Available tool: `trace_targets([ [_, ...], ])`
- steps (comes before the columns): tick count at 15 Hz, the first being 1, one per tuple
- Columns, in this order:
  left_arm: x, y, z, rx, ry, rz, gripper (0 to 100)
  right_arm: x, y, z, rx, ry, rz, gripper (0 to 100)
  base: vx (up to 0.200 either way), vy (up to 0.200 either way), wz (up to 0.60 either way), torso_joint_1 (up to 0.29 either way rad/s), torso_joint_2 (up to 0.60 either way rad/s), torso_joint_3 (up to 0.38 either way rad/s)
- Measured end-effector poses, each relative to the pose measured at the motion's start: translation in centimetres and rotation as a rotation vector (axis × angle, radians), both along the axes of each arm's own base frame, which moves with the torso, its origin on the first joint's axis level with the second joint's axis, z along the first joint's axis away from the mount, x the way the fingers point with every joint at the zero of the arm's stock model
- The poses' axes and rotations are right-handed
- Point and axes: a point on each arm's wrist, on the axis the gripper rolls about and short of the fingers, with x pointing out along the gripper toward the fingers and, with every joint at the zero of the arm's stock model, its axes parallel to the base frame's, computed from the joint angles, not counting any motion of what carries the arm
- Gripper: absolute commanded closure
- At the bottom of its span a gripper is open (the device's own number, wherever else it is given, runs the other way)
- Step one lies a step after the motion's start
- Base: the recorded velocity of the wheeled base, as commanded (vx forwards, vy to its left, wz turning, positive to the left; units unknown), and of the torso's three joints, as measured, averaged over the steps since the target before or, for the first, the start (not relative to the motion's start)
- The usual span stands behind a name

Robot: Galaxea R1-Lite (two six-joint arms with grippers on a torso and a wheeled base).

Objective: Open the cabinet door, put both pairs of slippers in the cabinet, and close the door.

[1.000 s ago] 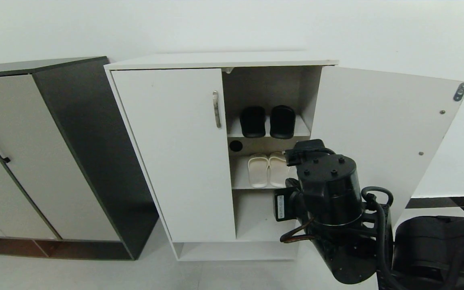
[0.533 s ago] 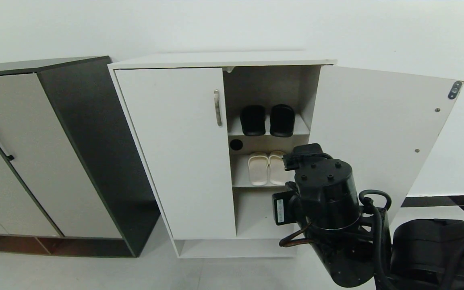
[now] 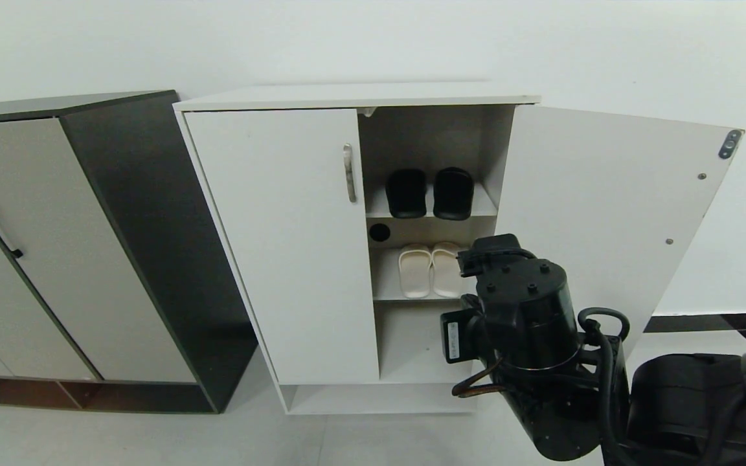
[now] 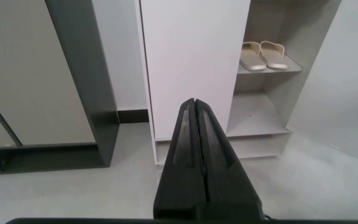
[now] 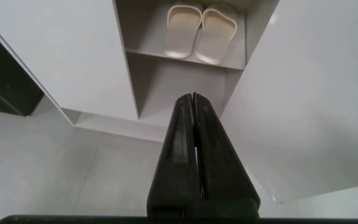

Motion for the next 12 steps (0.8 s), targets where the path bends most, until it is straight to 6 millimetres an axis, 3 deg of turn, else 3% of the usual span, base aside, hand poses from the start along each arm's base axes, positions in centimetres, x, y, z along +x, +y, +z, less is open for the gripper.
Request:
trace_targets([
  [2, 0.0, 0.0, 0.0, 0.0, 0.0, 0.0, 100, 0.18, -0.2, -0.14, 0.009, 0.004, 0.015, 100, 0.0, 0.0, 0.0, -0.001, -0.03, -0.028],
  [5, 0.0, 0.0, -0.03, 0.0, 0.003, 0.0, 100, 0.21, -0.4, -0.34, 0.008, 0.007, 0.017, 100, 0.0, 0.0, 0.0, 0.028, -0.22, -0.284],
  [12, 0.0, 0.0, 0.01, 0.0, -0.001, 0.0, 100, 0.24, -0.51, -0.37, 0.004, 0.008, 0.015, 100, 0.0, 0.0, 0.0, 0.089, -0.47, -0.35],
])
